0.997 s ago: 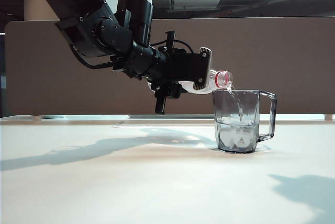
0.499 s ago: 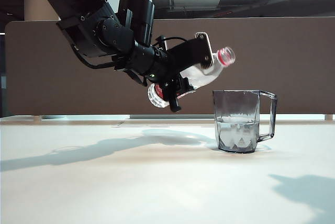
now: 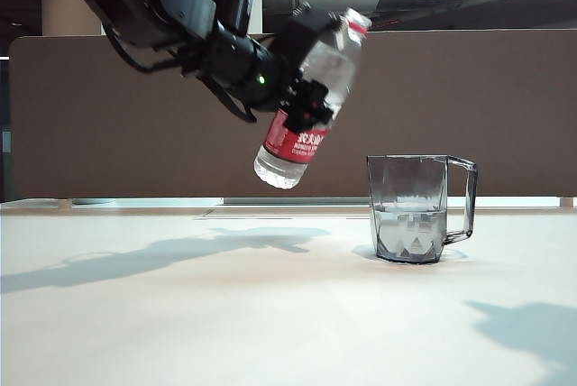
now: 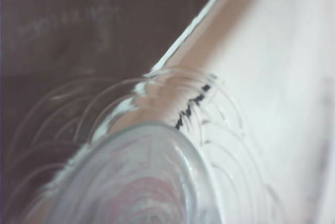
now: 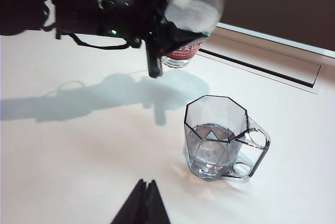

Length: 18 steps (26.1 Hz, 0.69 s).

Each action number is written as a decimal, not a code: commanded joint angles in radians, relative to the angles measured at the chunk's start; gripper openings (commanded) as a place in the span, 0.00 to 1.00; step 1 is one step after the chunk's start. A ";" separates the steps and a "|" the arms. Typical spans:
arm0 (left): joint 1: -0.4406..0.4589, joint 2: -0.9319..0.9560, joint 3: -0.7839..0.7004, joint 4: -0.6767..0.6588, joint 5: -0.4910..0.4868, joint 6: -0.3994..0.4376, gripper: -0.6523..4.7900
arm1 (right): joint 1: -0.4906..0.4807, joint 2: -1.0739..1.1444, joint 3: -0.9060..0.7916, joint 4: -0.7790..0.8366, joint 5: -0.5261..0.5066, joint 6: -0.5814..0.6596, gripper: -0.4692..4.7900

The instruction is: Pick up the mineral water bottle with the left hand on the table and pour water into the mug until it's half full.

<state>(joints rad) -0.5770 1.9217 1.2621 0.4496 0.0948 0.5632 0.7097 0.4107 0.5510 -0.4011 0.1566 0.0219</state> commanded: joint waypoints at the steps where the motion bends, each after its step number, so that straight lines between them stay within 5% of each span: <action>1: 0.014 -0.090 -0.080 0.023 0.003 -0.145 0.42 | -0.001 -0.003 0.006 0.016 0.000 0.003 0.09; 13: 0.117 -0.356 -0.491 0.246 0.003 -0.455 0.42 | 0.000 -0.011 0.006 0.015 0.000 0.003 0.09; 18: 0.122 -0.381 -0.600 0.317 0.003 -0.521 0.42 | 0.000 -0.011 0.006 0.015 0.000 0.004 0.09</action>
<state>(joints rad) -0.4545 1.5486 0.6781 0.7032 0.0883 0.0834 0.7097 0.4007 0.5510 -0.4023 0.1562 0.0219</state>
